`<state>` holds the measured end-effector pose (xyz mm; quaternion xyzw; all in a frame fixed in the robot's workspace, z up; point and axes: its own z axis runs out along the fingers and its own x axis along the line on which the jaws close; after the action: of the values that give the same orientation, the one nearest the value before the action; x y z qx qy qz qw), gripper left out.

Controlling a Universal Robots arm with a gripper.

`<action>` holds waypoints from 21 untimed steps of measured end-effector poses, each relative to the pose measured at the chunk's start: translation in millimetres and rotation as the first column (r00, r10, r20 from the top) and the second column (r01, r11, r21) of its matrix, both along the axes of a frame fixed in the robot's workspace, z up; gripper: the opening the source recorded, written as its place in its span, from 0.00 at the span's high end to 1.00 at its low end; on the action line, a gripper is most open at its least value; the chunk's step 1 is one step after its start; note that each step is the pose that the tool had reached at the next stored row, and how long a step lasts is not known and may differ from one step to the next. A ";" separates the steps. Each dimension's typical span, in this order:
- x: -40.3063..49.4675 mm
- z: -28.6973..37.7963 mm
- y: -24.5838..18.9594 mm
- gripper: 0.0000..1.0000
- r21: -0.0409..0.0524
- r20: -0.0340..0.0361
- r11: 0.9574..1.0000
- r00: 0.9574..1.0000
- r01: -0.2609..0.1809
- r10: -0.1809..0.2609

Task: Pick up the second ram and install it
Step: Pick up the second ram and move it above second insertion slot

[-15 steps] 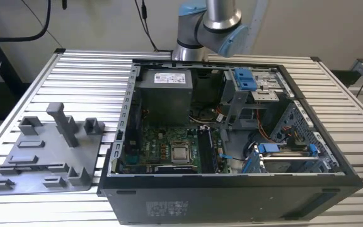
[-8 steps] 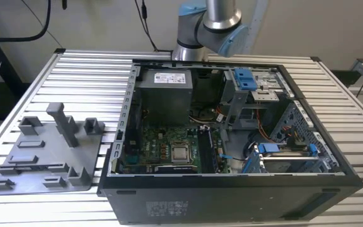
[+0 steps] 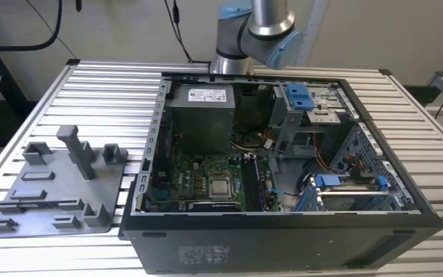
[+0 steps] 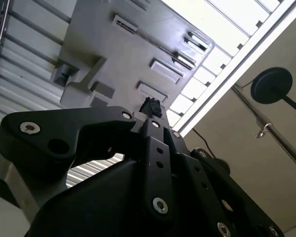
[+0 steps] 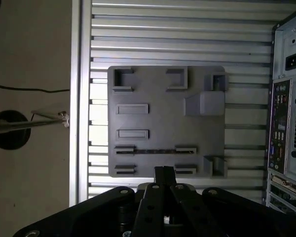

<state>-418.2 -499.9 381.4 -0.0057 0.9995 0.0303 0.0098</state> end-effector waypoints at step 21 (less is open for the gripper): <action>0.0 -0.1 0.0 0.89 0.000 0.000 0.951 0.951 -0.310 0.310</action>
<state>-418.2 -499.9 381.3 -0.1624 0.9862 0.0315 0.0049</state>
